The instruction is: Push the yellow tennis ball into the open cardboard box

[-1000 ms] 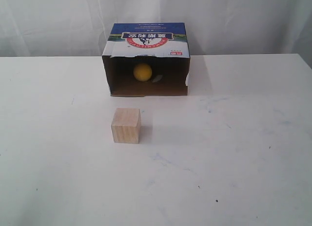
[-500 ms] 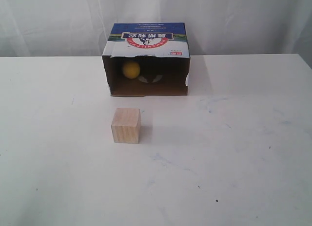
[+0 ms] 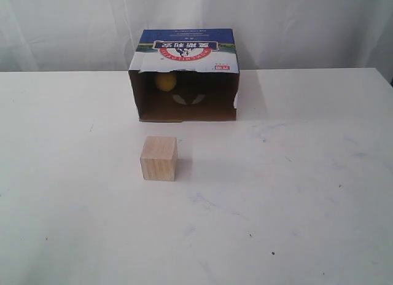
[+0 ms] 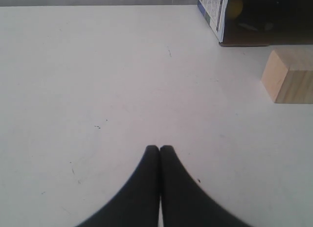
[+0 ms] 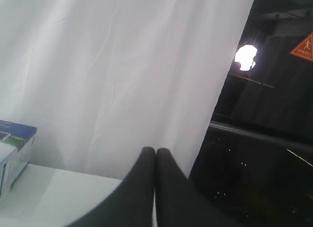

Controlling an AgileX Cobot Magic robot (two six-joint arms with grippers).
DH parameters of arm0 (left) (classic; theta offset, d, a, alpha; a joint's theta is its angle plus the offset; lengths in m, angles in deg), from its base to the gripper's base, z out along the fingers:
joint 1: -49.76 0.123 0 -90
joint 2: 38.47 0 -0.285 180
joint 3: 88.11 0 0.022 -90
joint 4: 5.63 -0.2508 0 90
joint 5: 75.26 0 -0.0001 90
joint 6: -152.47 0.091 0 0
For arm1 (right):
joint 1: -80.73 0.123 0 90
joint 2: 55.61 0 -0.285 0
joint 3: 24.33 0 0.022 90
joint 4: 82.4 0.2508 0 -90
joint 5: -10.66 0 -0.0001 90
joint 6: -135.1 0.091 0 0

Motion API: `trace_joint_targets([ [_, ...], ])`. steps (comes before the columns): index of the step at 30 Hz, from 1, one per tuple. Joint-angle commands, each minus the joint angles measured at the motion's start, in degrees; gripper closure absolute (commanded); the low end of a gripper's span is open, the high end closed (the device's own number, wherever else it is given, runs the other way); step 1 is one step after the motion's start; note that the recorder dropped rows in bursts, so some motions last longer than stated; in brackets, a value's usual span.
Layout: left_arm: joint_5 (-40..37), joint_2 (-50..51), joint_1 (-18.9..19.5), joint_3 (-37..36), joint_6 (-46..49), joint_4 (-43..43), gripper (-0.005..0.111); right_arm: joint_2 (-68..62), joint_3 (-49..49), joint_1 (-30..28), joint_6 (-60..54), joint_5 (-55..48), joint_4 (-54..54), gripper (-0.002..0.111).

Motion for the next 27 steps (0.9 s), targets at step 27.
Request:
trace_joint_targets([
  [27, -0.2, -0.3, -0.2, -0.1, -0.1, 0.7, 0.107, 8.5, -36.5, -3.3, 40.0, 0.6, -19.3, 0.108],
])
